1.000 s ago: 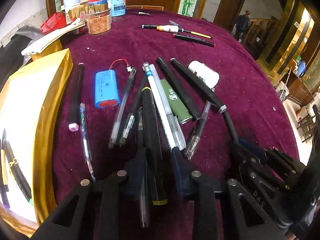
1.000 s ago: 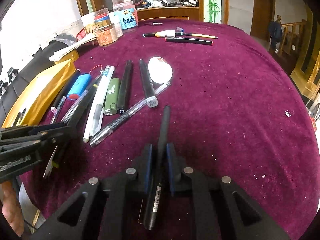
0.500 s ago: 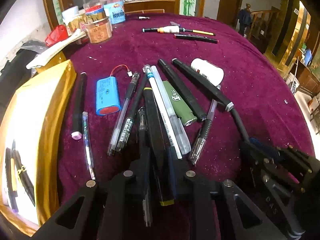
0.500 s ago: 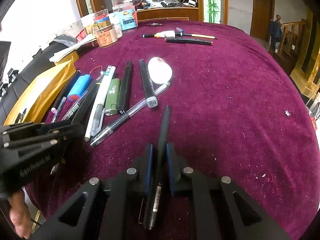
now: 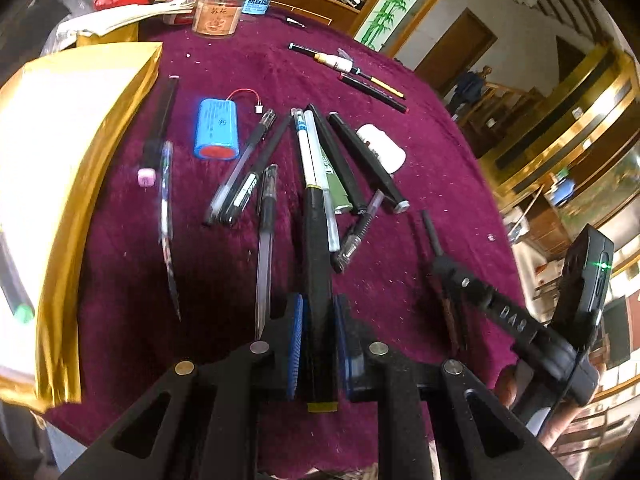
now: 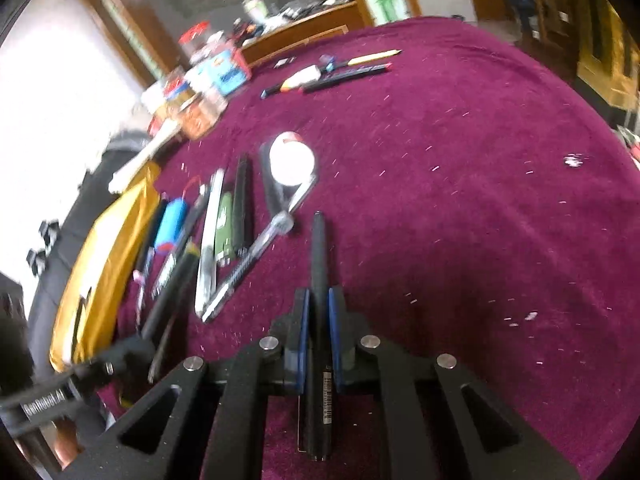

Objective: Organize rigid objects
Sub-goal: 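Carry both black pens into the tray and open both tools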

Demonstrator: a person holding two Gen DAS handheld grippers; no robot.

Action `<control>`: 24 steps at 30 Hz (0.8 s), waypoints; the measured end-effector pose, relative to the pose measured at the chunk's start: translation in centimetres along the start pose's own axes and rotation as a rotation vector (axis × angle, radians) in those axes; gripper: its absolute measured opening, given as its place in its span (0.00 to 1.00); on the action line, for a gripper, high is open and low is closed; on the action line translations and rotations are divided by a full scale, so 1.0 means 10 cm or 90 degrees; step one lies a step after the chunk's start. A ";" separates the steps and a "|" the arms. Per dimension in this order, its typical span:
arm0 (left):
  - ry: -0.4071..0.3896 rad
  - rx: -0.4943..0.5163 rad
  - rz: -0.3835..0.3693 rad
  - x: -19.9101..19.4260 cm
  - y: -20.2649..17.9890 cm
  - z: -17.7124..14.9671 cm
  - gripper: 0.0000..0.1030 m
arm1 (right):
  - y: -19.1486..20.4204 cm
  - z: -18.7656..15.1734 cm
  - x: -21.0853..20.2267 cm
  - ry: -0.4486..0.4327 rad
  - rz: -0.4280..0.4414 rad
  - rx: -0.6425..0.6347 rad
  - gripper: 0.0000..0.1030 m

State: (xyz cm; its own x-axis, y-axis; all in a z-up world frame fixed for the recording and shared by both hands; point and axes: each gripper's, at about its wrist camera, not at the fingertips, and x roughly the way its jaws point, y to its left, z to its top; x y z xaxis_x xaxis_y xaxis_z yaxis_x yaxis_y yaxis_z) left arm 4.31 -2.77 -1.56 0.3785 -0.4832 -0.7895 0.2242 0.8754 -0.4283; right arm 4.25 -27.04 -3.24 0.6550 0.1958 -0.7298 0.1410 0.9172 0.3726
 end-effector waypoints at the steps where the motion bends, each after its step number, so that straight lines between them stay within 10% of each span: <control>1: -0.004 -0.002 -0.003 -0.02 0.01 -0.02 0.15 | 0.00 0.02 -0.05 -0.012 -0.003 0.004 0.09; 24: -0.118 -0.046 -0.025 -0.91 0.32 -0.09 0.15 | 0.92 -0.06 -0.43 -0.088 0.118 -0.105 0.09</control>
State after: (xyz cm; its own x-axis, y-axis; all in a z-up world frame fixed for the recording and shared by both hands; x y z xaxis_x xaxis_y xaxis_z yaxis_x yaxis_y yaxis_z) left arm 0.76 4.39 3.85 0.5312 -0.5054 -0.6800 0.1791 0.8514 -0.4929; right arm 2.26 -19.22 2.96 0.7546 0.3271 -0.5688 -0.1059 0.9162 0.3864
